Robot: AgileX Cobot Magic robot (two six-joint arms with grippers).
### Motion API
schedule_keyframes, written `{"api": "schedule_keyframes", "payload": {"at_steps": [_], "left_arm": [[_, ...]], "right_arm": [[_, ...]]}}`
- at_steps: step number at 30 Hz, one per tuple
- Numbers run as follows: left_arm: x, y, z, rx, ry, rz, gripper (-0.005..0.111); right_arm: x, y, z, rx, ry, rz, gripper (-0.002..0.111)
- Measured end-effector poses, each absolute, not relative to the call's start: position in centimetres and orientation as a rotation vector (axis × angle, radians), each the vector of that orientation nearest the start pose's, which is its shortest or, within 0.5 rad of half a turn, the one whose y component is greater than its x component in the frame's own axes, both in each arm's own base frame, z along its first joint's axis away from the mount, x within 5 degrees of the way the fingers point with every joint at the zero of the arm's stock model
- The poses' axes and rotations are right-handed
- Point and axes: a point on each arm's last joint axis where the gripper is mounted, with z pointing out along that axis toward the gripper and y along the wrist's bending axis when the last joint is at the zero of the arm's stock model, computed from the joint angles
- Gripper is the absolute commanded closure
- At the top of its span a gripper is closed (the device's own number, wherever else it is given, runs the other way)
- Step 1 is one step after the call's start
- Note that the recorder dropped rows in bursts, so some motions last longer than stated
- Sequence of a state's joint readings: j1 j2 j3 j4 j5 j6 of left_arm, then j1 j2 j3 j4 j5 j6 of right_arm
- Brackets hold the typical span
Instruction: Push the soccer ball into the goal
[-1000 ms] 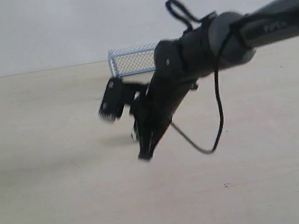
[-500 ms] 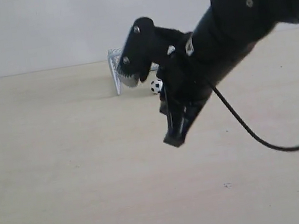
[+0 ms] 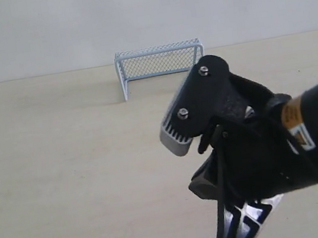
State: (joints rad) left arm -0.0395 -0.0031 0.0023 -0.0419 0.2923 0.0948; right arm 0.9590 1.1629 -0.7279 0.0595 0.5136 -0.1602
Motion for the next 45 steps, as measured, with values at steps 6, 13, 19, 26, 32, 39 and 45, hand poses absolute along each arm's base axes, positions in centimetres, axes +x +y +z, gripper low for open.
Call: {"api": "schedule_keyframes", "payload": {"at_steps": [6,13,19,26,32,39,45], "left_arm": [[5.4,-0.3,18.6,0.092,1.772,0.0,0.102],[5.4,-0.3,18.6,0.092,1.772,0.0,0.102],[5.4,-0.3,18.6,0.092,1.772,0.0,0.102],[5.4,-0.3,18.6,0.092,1.772,0.0,0.102],[5.4,-0.3,18.6,0.092,1.772,0.0,0.102],[5.4,-0.3,18.6,0.092,1.772,0.0,0.102],[5.4,-0.3,18.6,0.092,1.772,0.0,0.102]], "right_arm": [[10.6,17.0,26.4,-1.081,2.233,0.566,0.108],[8.7,15.3,26.8,-0.979,2.272,0.712,0.108],[7.8,13.8,26.9,-0.945,2.187,0.755,0.108],[7.3,13.1,27.3,-0.931,2.15,0.776,0.108],[7.3,13.1,27.4,-0.929,2.147,0.778,0.108],[7.4,13.1,27.5,-0.926,2.129,0.775,0.108],[7.7,13.2,27.8,-0.906,2.081,0.774,0.108]]}}
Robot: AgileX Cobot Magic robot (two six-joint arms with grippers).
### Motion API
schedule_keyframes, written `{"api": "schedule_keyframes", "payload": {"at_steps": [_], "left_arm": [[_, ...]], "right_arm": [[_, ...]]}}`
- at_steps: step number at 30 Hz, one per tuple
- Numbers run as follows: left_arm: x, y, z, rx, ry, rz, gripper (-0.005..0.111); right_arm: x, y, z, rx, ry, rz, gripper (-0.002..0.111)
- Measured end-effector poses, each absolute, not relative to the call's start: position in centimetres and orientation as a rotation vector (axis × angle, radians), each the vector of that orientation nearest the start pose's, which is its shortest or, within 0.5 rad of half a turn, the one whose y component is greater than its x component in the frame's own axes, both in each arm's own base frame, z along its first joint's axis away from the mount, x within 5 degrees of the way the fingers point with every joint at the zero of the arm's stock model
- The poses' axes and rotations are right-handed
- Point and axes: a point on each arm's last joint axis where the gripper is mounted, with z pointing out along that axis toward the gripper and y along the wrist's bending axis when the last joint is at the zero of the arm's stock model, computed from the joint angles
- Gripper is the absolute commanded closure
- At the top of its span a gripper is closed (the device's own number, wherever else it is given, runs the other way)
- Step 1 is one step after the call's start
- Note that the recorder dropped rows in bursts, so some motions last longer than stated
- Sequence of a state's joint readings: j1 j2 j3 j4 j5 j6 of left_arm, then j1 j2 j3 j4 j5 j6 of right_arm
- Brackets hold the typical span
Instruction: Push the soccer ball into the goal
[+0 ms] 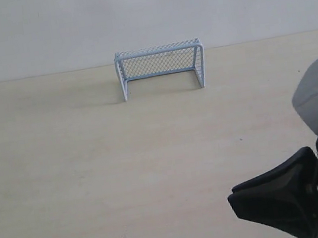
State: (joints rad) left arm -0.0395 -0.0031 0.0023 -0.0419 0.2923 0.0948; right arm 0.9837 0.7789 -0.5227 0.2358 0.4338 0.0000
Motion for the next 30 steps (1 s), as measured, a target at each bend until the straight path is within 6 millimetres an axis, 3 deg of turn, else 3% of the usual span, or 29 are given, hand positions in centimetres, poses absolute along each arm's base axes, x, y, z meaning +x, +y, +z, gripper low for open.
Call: {"api": "schedule_keyframes", "payload": {"at_steps": [6,10,16,24,30], "left_arm": [[5.4,-0.3,18.6,0.092,1.772,0.0,0.102],[5.4,-0.3,18.6,0.092,1.772,0.0,0.102],[5.4,-0.3,18.6,0.092,1.772,0.0,0.102],[5.4,-0.3,18.6,0.092,1.772,0.0,0.102],[5.4,-0.3,18.6,0.092,1.772,0.0,0.102]], "right_arm": [[8.7,10.6,27.6,-0.66,1.954,0.747,0.108],[8.5,7.1,25.4,-0.372,1.87,0.696,0.108],[7.0,3.6,22.1,-0.149,1.769,0.566,0.108],[5.8,1.8,20.9,-0.015,1.643,0.435,0.108],[5.6,1.5,20.0,0.036,1.697,0.381,0.108]]}}
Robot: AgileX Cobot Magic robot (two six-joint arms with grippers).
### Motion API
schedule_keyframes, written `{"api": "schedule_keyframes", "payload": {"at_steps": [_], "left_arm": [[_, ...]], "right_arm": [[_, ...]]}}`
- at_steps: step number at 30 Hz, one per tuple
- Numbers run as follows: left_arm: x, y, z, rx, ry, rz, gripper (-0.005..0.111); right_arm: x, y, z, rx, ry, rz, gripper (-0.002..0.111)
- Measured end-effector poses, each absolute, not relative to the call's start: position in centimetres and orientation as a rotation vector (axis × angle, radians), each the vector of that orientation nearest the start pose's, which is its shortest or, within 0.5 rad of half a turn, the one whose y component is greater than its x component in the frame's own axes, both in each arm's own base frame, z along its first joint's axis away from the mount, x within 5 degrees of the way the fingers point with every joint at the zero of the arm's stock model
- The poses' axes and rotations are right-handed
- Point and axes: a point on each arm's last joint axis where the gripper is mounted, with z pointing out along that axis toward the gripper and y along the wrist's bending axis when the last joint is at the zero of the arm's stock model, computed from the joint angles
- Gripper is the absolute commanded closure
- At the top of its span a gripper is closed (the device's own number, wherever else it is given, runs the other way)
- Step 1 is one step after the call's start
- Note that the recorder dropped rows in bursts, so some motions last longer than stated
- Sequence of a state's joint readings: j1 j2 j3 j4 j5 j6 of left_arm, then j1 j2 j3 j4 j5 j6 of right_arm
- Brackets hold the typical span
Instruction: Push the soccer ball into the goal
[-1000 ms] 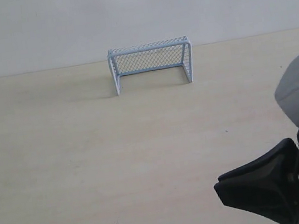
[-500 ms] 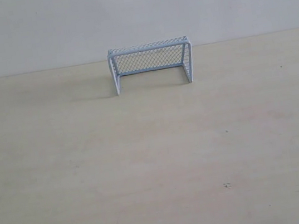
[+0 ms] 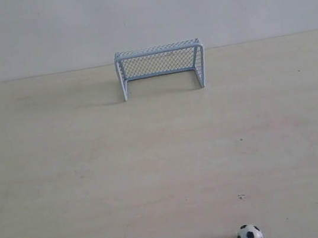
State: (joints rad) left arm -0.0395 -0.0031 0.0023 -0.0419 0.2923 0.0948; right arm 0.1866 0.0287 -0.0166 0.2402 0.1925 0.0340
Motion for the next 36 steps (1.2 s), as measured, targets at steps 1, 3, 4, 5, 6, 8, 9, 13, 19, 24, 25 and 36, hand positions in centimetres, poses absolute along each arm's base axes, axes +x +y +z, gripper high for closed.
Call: {"api": "schedule_keyframes", "payload": {"at_steps": [1,3,4,5,6,8,9,13,19,24,25,36], "left_arm": [[5.4,-0.3,18.6,0.092,1.772,0.0,0.102],[5.4,-0.3,18.6,0.092,1.772,0.0,0.102],[5.4,-0.3,18.6,0.092,1.772,0.0,0.102],[5.4,-0.3,18.6,0.092,1.772,0.0,0.102],[5.4,-0.3,18.6,0.092,1.772,0.0,0.102],[5.4,-0.3,18.6,0.092,1.772,0.0,0.102],[5.4,-0.3,18.6,0.092,1.772,0.0,0.102],[5.4,-0.3,18.6,0.092,1.772,0.0,0.102],[5.4,-0.3,18.6,0.092,1.772,0.0,0.102],[5.4,-0.3,18.6,0.092,1.772,0.0,0.102],[5.4,-0.3,18.6,0.092,1.772,0.0,0.102],[5.4,-0.3,18.6,0.092,1.772,0.0,0.102]], "right_arm": [[5.6,1.4,19.9,0.042,1.708,0.374,0.108],[5.6,1.4,19.6,0.058,1.736,0.359,0.108],[5.5,1.3,19.5,0.064,1.747,0.352,0.108],[5.5,1.3,19.5,0.068,1.756,0.348,0.108],[5.5,1.3,19.4,0.074,1.761,0.343,0.108],[5.4,1.3,19.4,0.075,1.76,0.338,0.108],[5.4,1.3,19.4,0.076,1.758,0.337,0.108],[5.3,1.2,19.3,0.061,1.767,0.313,0.108],[5.4,1.1,18.9,0.044,1.77,0.281,0.108],[5.4,1.0,19.1,0.028,1.754,0.254,0.108],[5.5,1.0,19.1,0.022,1.749,0.246,0.108],[5.4,0.7,18.5,-0.037,1.812,0.152,0.108]]}}
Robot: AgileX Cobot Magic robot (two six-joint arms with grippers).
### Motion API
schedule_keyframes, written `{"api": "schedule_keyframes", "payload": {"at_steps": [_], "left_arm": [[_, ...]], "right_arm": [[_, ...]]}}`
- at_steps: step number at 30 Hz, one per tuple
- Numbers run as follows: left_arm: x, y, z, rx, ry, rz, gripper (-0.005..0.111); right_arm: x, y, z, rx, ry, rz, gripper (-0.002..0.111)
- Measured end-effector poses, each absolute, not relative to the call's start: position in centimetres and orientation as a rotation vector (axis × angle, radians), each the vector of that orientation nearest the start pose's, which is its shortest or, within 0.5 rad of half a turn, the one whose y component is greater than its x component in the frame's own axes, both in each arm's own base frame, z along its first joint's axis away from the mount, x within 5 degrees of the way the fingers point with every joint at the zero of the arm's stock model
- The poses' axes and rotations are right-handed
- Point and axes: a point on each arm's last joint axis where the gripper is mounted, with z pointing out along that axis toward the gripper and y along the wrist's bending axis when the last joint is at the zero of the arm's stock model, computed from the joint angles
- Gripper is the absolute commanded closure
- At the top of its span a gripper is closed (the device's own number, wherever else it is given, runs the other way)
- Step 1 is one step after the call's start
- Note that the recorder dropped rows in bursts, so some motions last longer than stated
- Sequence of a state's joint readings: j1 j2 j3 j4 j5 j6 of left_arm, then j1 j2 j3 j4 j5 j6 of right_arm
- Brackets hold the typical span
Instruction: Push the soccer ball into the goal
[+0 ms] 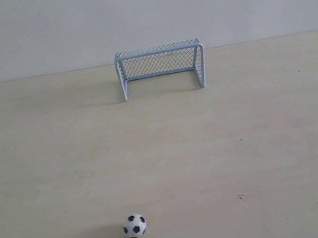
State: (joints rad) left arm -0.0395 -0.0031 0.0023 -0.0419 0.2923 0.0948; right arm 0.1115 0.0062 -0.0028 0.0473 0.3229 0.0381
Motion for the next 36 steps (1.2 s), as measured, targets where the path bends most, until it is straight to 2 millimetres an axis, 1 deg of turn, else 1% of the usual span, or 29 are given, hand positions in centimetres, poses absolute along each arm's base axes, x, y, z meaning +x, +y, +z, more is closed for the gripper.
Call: {"api": "schedule_keyframes", "payload": {"at_steps": [11,36], "left_arm": [[5.43,-0.32,18.62,0.092,1.772,0.0,0.102],[5.43,-0.32,18.62,0.092,1.772,0.0,0.102]], "right_arm": [[5.4,0.44,18.29,0.033,1.823,0.157,0.108],[5.4,0.44,18.29,0.035,1.823,0.159,0.108]]}}
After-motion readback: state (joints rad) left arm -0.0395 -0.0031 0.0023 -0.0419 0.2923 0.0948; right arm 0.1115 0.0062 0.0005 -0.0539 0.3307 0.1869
